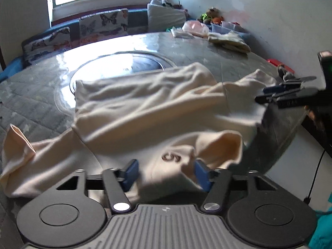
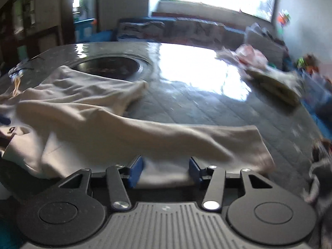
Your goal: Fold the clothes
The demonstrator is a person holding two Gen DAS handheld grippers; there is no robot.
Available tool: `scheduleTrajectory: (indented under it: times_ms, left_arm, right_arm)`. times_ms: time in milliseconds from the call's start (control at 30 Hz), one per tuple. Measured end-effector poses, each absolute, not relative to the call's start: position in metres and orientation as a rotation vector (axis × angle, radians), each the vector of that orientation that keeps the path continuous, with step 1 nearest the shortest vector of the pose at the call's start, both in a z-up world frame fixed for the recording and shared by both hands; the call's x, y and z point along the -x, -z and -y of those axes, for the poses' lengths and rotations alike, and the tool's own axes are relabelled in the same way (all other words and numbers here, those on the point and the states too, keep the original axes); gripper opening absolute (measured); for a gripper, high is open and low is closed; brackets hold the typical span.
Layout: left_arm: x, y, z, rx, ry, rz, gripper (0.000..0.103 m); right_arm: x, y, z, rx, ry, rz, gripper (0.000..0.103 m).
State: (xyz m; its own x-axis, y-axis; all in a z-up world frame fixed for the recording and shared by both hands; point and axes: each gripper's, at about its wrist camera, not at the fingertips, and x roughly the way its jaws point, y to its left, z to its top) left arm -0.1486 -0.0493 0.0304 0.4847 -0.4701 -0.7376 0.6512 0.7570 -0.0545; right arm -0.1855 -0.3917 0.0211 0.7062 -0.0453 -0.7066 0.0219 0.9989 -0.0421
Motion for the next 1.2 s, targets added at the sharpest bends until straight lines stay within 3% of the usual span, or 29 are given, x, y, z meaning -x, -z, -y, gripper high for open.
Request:
scheduleTrajectory:
  times_ms: [200,400,567,667,733,867,933,967,1200]
  left_arm:
    - [0.152,-0.032,0.046,-0.268,0.68,-0.799,0.02]
    - [0.168,-0.045,0.039,-0.297,0.708,-0.746,0.017]
    - [0.18,-0.045,0.037,-0.323,0.738,-0.732,0.017]
    - [0.178,-0.039,0.036,-0.329,0.741,-0.759,0.019]
    - [0.174,-0.038,0.035,-0.323,0.75,-0.774,0.027]
    - [0.171,-0.04,0.031,-0.32,0.773,-0.778,0.034]
    - [0.166,-0.045,0.027,-0.297,0.798,-0.781,0.049]
    - [0.164,-0.049,0.024,-0.29,0.803,-0.776,0.051]
    - [0.121,-0.071,0.017,-0.266,0.695,-0.725,0.052]
  right_arm:
    - [0.199,-0.037,0.38,0.102,0.022,-0.77,0.048]
    - [0.205,-0.065,0.325,0.105,-0.301,-0.691,0.048]
    - [0.19,-0.063,0.283,0.087,-0.525,-0.705,0.044]
    - [0.176,-0.052,0.27,0.076,-0.582,-0.749,0.033]
    - [0.171,-0.044,0.266,0.062,-0.616,-0.787,0.03]
    - [0.171,-0.035,0.262,0.075,-0.655,-0.829,0.03]
    - [0.174,-0.041,0.266,0.06,-0.67,-0.824,0.03]
    - [0.173,-0.043,0.27,0.049,-0.667,-0.82,0.03]
    - [0.142,-0.071,0.33,-0.047,-0.417,-0.72,0.033]
